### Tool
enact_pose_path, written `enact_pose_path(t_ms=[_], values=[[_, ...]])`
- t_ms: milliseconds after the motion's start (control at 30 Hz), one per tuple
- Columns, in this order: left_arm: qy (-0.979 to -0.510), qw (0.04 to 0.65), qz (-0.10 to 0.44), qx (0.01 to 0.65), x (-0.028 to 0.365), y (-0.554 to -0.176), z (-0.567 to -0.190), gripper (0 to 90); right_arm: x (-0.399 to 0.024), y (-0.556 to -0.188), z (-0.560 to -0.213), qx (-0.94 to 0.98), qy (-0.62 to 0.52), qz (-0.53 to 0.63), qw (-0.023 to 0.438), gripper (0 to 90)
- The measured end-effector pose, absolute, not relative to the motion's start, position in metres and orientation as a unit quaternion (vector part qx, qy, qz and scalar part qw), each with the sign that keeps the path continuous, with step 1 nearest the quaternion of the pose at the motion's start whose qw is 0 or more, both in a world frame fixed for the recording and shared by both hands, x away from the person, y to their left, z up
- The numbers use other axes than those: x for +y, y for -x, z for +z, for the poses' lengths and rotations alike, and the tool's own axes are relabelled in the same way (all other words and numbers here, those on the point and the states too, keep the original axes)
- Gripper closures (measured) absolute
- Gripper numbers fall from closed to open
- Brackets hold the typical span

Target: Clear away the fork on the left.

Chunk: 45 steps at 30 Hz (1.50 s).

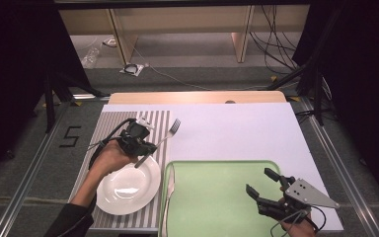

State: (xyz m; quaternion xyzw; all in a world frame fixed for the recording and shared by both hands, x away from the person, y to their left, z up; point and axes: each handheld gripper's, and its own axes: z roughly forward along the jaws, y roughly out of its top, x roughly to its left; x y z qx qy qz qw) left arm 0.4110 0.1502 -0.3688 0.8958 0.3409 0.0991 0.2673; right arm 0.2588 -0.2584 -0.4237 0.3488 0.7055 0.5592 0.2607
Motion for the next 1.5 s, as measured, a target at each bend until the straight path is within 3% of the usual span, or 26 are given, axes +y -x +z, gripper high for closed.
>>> enact_pose_path(t_ms=[467, 1500], values=[[-0.900, 0.288, 0.074, 0.319, 0.126, -0.374, -0.381, 82.5, -0.258, -0.258, -0.424, 0.705, -0.348, 0.560, 0.260, 22.4], [-0.935, 0.238, -0.032, 0.260, 0.062, -0.320, -0.423, 82.5, -0.258, -0.258, -0.423, 0.704, -0.344, 0.562, 0.264, 22.4]])
